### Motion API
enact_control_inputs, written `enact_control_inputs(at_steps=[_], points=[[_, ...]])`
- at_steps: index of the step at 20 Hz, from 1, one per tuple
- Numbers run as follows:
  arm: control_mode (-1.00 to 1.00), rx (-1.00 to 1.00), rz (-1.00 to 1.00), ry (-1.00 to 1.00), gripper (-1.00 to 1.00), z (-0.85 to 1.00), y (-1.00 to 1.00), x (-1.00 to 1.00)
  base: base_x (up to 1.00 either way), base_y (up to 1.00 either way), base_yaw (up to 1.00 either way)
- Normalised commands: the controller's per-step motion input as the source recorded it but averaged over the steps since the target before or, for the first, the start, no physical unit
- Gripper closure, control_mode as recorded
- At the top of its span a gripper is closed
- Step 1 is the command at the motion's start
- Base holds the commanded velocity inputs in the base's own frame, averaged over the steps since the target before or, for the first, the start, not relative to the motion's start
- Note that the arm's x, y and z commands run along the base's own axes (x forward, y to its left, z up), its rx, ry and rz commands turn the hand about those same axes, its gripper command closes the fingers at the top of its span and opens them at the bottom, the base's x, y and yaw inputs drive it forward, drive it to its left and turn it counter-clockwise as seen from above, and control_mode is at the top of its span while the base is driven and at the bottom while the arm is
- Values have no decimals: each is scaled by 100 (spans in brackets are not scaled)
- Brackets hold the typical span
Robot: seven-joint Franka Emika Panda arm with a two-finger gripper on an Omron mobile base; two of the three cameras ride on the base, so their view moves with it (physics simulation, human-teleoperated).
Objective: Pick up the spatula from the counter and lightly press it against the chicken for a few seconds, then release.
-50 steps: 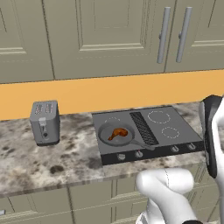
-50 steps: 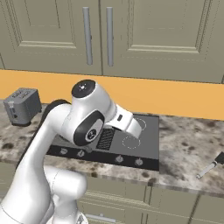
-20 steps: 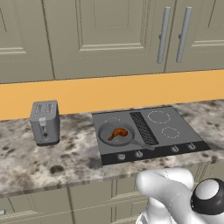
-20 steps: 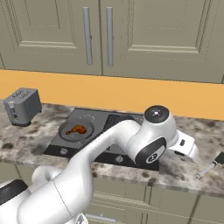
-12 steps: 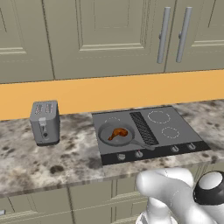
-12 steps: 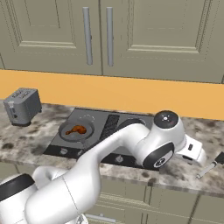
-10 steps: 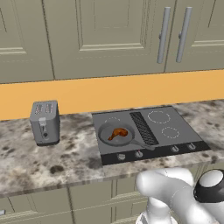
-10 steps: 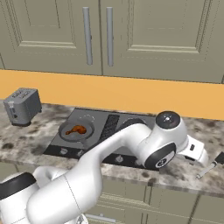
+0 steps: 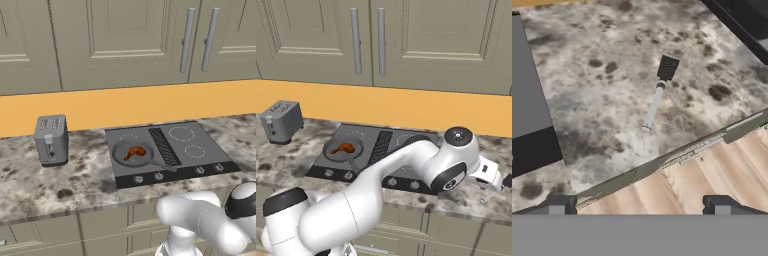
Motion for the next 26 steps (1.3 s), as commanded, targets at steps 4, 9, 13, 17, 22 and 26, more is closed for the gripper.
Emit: enact_control_inputs(at_steps=[4,9,13,17,22,26], points=[[-100,0,0,9,-100,-22,-10,19,0,0,0],[-100,7,0,2,-100,-12,-15,12,0,0,0],[-100,8,0,0,-100,-12,-18,9,0,0,0],[-100,3,0,-1,-100,-17,-18,9,0,0,0],[-100,2,0,0,-100,-23,-11,11,0,0,0],[-100,1,0,-2,-100,-29,-1,5,0,0,0]])
